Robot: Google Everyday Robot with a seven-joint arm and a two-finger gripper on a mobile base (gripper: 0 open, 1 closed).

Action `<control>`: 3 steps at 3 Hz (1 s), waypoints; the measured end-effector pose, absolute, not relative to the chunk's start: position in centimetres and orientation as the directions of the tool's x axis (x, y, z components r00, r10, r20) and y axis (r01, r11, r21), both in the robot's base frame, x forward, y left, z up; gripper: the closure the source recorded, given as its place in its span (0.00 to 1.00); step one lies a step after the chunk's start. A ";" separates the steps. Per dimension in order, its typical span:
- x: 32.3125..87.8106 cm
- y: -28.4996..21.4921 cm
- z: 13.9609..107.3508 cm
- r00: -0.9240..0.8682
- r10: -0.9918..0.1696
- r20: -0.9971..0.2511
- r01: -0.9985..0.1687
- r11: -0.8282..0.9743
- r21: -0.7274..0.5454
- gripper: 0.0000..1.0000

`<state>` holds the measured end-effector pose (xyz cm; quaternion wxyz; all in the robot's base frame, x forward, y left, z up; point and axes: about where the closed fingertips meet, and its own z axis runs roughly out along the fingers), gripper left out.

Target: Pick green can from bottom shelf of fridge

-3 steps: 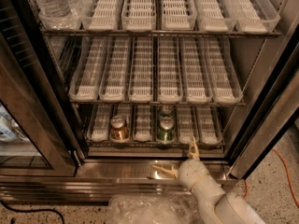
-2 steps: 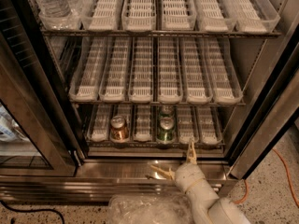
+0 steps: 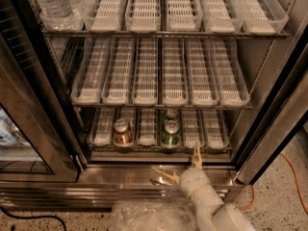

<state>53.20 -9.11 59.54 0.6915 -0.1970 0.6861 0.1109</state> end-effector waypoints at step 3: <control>54.4 -8.6 59.0 0.015 -0.089 -0.996 -0.393 0.915 -0.088 0.17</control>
Offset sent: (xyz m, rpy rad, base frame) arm 0.0201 0.0081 -0.0070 0.0178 0.0139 -0.0491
